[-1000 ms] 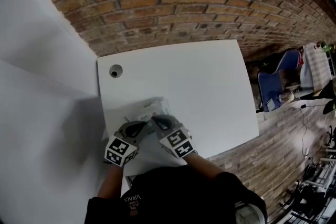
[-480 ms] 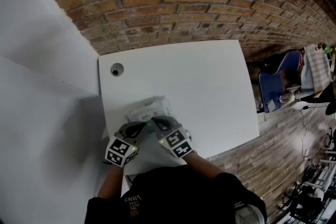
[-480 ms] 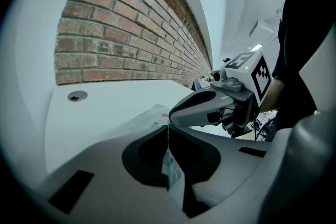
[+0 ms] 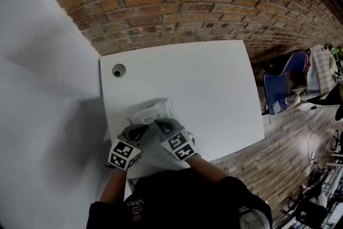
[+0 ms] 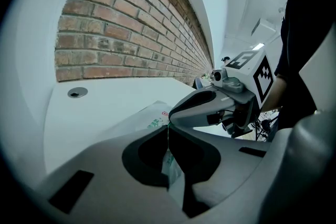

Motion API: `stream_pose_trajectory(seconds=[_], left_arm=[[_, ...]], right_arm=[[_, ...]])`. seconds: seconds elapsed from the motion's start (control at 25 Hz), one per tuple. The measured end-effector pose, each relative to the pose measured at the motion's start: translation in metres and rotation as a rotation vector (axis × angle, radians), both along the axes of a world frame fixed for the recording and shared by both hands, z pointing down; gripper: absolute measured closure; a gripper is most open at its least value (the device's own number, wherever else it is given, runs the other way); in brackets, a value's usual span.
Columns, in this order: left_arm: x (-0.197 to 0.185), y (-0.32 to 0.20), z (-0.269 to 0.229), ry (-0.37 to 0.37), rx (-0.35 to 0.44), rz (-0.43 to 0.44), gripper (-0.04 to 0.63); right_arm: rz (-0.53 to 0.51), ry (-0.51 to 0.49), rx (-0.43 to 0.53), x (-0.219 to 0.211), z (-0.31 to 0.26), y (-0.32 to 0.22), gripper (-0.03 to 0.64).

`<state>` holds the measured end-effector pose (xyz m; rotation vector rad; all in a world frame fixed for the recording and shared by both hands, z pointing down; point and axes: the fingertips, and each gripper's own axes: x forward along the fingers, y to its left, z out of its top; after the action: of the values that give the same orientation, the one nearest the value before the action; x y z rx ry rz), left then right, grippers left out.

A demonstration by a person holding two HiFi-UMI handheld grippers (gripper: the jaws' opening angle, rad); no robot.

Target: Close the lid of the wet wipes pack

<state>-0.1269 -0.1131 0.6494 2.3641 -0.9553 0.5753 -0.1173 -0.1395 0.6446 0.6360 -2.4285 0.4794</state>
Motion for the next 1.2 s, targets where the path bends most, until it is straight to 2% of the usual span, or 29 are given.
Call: stream_pose_trajectory(seconds=[1.2], left_arm=[[0.005, -0.011, 0.011, 0.011, -0.034, 0.01, 0.594]], right_arm=[[-0.056, 0.07, -0.005, -0.004, 0.012, -0.002, 0.618]])
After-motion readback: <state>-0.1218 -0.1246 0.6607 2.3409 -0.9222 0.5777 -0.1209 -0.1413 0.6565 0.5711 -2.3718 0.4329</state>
